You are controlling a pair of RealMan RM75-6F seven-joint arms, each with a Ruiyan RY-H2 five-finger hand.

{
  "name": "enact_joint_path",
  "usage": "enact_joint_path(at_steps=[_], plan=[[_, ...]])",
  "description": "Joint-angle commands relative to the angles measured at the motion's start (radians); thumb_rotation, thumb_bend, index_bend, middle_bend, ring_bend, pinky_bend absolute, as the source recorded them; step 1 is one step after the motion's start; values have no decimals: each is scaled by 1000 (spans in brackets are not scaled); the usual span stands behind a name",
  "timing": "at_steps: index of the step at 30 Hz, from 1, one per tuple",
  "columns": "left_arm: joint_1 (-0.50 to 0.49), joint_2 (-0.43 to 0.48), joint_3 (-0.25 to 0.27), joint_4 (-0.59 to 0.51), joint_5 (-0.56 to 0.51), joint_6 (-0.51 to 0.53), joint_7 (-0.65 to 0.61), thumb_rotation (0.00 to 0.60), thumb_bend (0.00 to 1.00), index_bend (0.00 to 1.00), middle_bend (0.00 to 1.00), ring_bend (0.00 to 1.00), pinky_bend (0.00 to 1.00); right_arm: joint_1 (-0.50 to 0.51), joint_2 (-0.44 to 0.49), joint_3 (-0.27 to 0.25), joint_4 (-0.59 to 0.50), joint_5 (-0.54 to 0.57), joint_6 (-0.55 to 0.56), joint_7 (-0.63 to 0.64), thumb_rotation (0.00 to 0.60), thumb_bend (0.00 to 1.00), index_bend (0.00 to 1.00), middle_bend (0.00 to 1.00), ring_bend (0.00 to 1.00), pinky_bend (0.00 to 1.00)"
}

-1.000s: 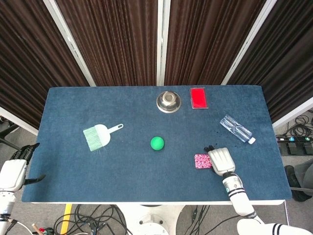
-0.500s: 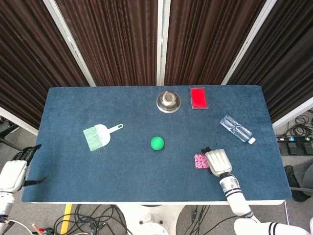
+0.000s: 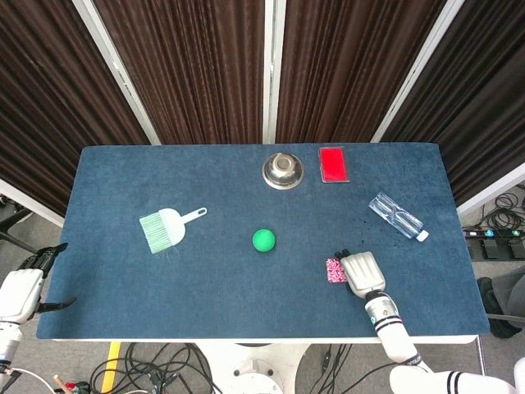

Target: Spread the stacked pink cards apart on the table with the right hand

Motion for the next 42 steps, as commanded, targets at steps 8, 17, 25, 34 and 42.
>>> enact_joint_path(at_steps=[8, 17, 25, 34, 42], plan=[[1, -15, -4, 19, -24, -20, -4, 600, 60, 89, 136, 98, 204, 12, -8, 3, 8, 14, 9, -8, 600, 107, 290, 317, 692, 712], [-3, -18, 0, 31, -14, -23, -18, 600, 61, 90, 136, 98, 204, 23, -19, -3, 13, 40, 7, -27, 600, 112, 294, 341, 692, 711], [-2, -21, -1, 36, -19, -26, -22, 600, 61, 89, 136, 98, 204, 28, -25, -7, 19, 42, 12, -25, 600, 115, 298, 354, 698, 711], [-2, -28, 1, 51, -18, -30, -31, 600, 61, 90, 136, 98, 204, 33, -33, -10, 28, 53, 17, -34, 600, 120, 349, 372, 698, 711], [0, -33, 1, 59, -19, -31, -38, 600, 61, 90, 136, 98, 204, 38, -39, -13, 33, 64, 22, -46, 600, 124, 364, 386, 698, 711]])
